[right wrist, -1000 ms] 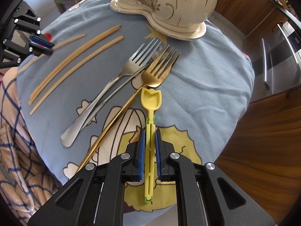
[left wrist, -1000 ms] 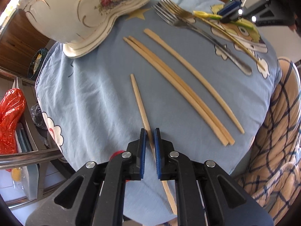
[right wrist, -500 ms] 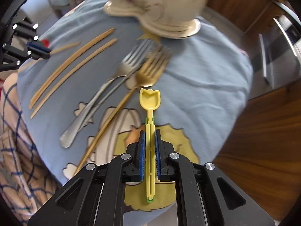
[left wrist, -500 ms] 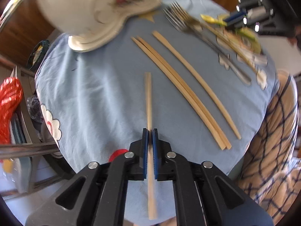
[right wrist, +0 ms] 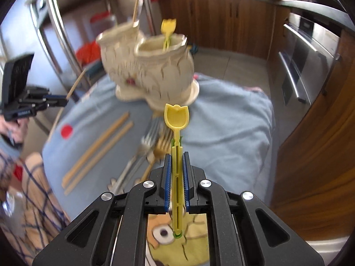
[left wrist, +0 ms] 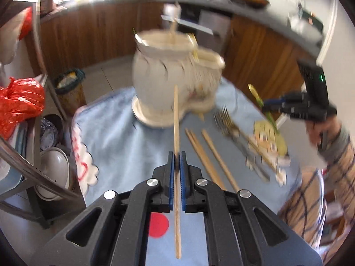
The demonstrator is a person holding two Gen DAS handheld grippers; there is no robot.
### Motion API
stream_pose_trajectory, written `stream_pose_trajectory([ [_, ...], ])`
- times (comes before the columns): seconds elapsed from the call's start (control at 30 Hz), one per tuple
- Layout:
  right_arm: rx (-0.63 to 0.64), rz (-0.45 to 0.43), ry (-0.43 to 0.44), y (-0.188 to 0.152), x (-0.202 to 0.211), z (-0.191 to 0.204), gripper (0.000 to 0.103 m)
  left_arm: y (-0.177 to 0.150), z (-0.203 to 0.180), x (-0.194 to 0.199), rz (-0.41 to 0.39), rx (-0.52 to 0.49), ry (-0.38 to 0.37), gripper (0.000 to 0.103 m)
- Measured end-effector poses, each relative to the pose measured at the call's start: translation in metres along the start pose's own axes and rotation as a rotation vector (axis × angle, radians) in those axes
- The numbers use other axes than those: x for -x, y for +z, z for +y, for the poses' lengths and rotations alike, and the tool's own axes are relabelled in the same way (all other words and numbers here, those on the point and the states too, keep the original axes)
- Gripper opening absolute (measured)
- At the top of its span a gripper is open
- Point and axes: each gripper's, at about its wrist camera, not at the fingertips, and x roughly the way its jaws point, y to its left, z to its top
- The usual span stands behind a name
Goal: Organize utensils
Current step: 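Lift and drop the chopstick and spoon into the ceramic holder cups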
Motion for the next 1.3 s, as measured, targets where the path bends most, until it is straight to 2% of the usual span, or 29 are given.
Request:
stream_pose_trajectory([
  [0.07,-0.036,-0.067,0.022,0.005,0.004,0.002,0.011,0.004,0.003,0.009,-0.096,0.034,-0.009,0.004],
  [0.23,-0.11,-0.243,0.09,0.016,0.009,0.005,0.011,0.016,0.004,0.019,-0.263,0.064,0.009,0.004],
  [0.37,-0.14,-0.351,0.091,0.028,0.006,0.007,0.011,0.026,0.002,0.024,-0.39,0.086,-0.001,0.004],
  [0.6,-0.093,-0.425,0.072,0.052,-0.003,0.022,0.011,0.049,-0.002,0.022,-0.514,0.117,-0.009,0.004],
  [0.73,-0.094,-0.5,0.091,0.071,0.003,0.023,0.011,0.064,-0.002,0.024,-0.553,0.111,-0.004,0.004],
  [0.87,-0.105,-0.559,0.101,0.088,0.007,0.022,0.011,0.085,-0.003,0.033,-0.629,0.109,-0.001,0.004],
  [1.1,-0.105,-0.633,0.087,0.102,0.005,0.022,0.011,0.113,-0.007,0.046,-0.824,0.121,0.007,0.004],
  [1.2,-0.096,-0.66,0.072,0.108,0.003,0.021,0.011,0.121,-0.016,0.036,-0.867,0.095,0.054,0.004],
  [1.3,-0.09,-0.663,0.058,0.111,-0.004,0.021,0.011,0.124,-0.021,0.017,-0.858,0.069,0.116,0.004],
])
